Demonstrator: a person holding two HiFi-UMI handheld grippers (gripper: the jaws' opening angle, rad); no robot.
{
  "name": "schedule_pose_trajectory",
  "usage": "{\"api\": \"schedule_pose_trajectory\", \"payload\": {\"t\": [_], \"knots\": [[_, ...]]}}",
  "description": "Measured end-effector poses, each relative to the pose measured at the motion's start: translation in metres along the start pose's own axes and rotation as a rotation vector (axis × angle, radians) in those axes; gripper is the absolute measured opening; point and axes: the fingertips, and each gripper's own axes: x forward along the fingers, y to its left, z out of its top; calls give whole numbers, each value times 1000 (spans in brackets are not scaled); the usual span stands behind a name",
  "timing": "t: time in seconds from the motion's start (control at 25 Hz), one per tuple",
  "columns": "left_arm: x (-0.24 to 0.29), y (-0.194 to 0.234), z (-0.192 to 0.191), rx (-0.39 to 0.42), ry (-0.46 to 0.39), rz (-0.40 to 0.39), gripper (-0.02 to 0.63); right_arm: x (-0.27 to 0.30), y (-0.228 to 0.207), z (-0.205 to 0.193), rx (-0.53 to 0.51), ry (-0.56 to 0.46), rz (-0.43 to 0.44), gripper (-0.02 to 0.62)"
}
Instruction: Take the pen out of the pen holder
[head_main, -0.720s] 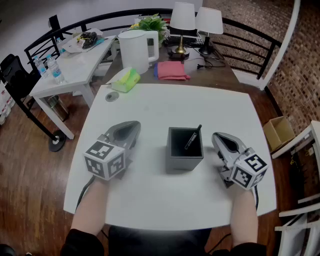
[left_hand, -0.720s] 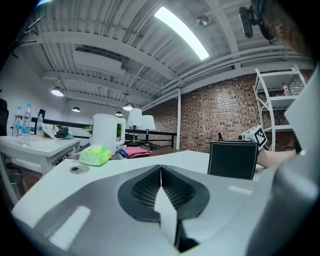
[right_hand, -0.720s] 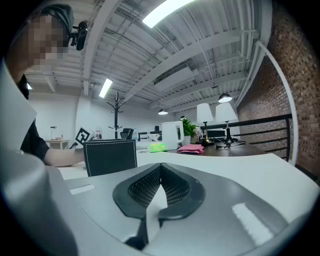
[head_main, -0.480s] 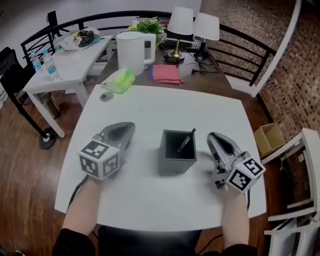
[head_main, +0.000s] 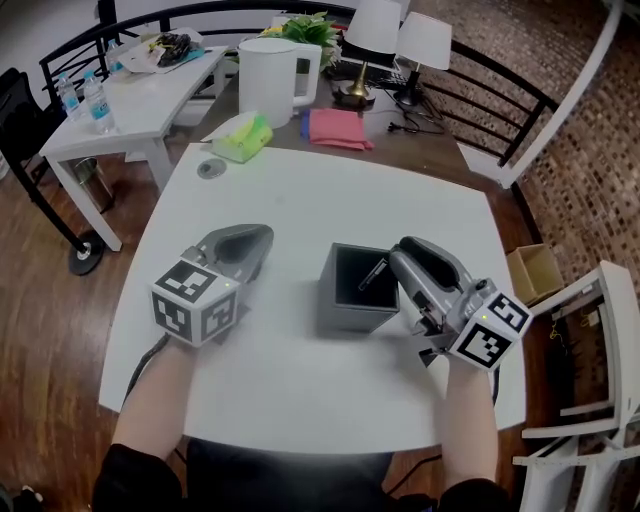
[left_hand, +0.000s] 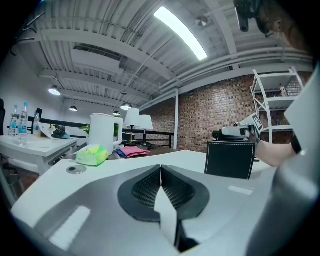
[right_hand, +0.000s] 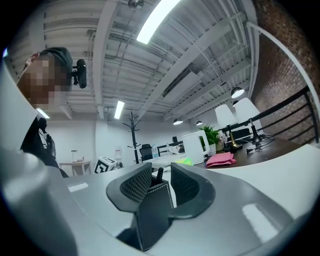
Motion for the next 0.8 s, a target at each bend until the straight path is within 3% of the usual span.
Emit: {"api": "schedule_pose_trajectory", "payload": {"t": [0.24,0.48,0.8], "knots": [[0,-3,0,0,0,-14,3,7,7,-2,-19,23,15,112],[1,-3,-1,-1,1,-17,3,10,11,-3,-65,35,5,51],[-1,-3,0,-1,1,-16,4,2,35,40,-31,-78,65,40]]}}
